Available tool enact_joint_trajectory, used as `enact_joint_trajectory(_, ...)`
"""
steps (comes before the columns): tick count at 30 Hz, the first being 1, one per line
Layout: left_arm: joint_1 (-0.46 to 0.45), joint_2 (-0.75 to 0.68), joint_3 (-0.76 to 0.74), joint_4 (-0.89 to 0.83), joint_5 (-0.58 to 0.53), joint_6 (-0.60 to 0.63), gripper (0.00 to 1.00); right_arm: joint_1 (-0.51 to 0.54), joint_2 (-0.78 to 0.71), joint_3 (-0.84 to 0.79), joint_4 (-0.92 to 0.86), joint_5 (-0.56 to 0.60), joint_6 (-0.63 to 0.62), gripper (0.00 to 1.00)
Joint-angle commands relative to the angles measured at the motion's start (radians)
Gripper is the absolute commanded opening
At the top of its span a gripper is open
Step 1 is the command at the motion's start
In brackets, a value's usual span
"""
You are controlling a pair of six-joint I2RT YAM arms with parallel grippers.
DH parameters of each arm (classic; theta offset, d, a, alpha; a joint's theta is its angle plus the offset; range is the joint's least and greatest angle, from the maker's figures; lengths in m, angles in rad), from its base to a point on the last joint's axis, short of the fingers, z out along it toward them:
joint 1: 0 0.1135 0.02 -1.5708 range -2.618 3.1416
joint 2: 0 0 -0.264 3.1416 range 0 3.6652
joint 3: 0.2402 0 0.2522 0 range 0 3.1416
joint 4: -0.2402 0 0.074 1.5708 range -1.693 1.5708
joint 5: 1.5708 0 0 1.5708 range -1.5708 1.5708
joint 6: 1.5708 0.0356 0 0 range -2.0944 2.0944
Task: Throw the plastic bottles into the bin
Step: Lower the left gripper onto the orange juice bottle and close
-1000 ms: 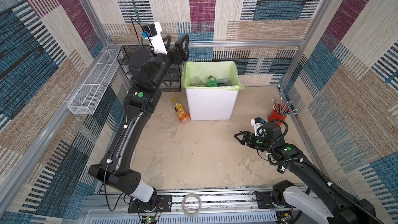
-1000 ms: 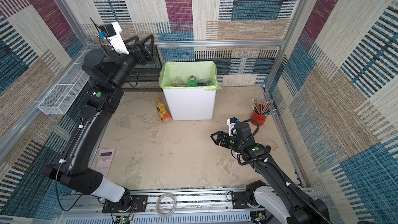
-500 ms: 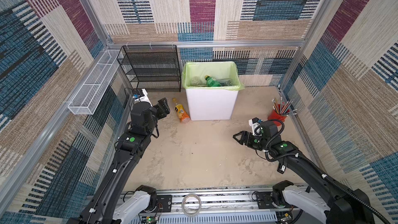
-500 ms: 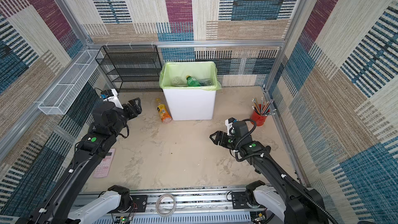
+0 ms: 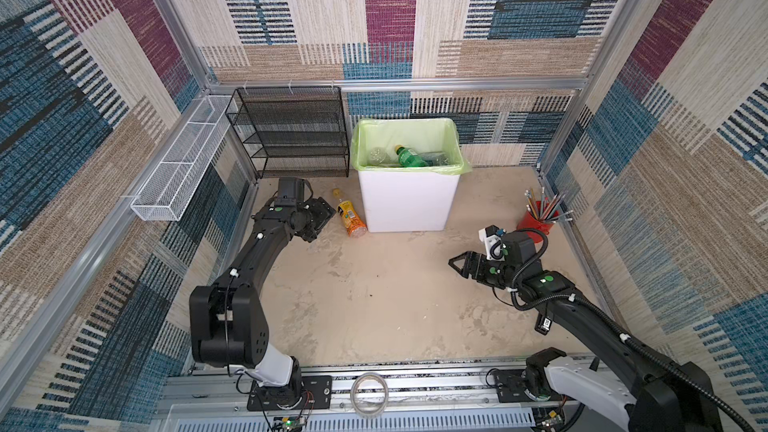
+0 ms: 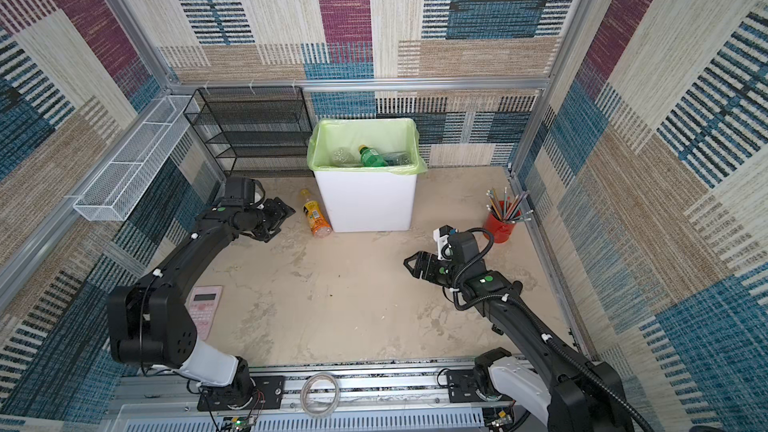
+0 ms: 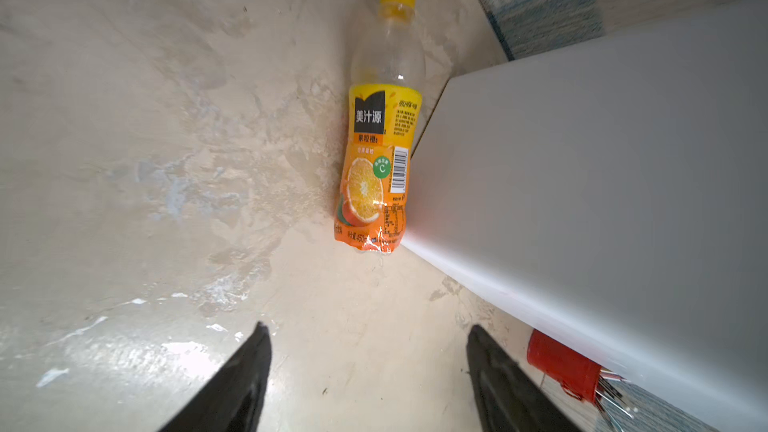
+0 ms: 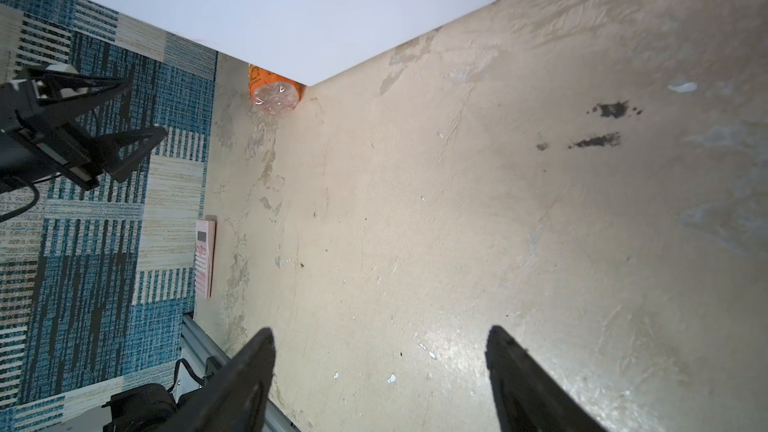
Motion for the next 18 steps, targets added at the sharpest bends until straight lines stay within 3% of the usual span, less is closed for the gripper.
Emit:
enact_joint_trajectory(1,0.001,0.089,0.076,-0.064,0.089,0.002,0.78,0.001,-0.014,0.010,-0.014,0.024,-0.010,0.81)
enact_joint_trajectory(6,-0.002,0.218,0.186,-0.114,0.076,0.029,0.80,0.001,-0.029,0.019,-0.041,0.047,-0.017,0.82)
enact_joint_trajectory(18,-0.032,0.382,0.239,-0.068,0.075,0.011,0.81,0.000,-0.023,0.030,-0.067,0.074,-0.025,0.82)
